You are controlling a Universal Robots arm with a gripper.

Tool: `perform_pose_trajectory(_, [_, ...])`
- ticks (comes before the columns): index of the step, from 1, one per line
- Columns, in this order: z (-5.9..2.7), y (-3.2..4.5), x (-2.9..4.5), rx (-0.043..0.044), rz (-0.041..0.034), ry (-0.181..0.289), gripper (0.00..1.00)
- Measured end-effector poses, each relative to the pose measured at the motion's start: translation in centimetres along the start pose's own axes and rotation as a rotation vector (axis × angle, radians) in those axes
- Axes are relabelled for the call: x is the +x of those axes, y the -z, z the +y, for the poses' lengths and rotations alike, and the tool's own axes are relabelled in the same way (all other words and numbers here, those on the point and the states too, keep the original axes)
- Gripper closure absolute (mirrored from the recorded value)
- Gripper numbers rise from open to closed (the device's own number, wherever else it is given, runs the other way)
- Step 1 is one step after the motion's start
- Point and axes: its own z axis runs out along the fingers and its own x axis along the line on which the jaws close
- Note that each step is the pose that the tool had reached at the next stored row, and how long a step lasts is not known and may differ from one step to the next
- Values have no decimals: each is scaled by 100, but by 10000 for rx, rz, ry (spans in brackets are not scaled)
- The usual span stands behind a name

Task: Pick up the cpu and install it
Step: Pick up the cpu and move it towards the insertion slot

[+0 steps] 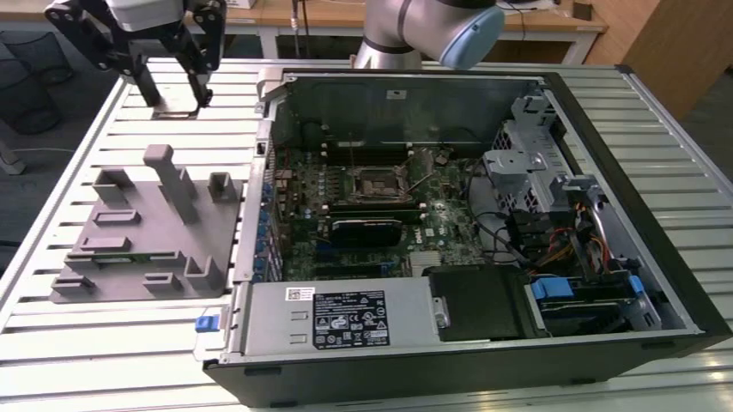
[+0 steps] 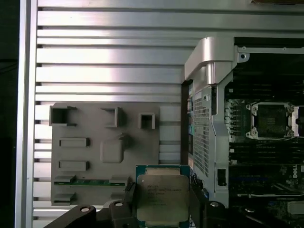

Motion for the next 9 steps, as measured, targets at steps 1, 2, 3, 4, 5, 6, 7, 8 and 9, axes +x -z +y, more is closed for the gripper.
perform_pose_trajectory(1, [0, -1, -35, 0, 0, 0, 47])
perform_pose_trajectory(2, [0, -3, -71, -1, -1, 1, 47])
perform_pose_trajectory(3, [1, -3, -104, 0, 0, 0, 47])
perform_pose_trajectory(4, [1, -4, -132, -1, -1, 1, 47])
perform_pose_trajectory(5, [1, -6, -215, -1, 0, 1, 47])
perform_pose_trajectory(6, [1, -7, -242, -1, -1, 0, 47])
perform_pose_trajectory(7, [2, -7, -272, 0, 0, 0, 47])
perform_pose_trajectory(8, [2, -9, -297, 0, 0, 0, 47])
perform_pose_trajectory(9, [2, -10, -322, -1, -1, 1, 47])
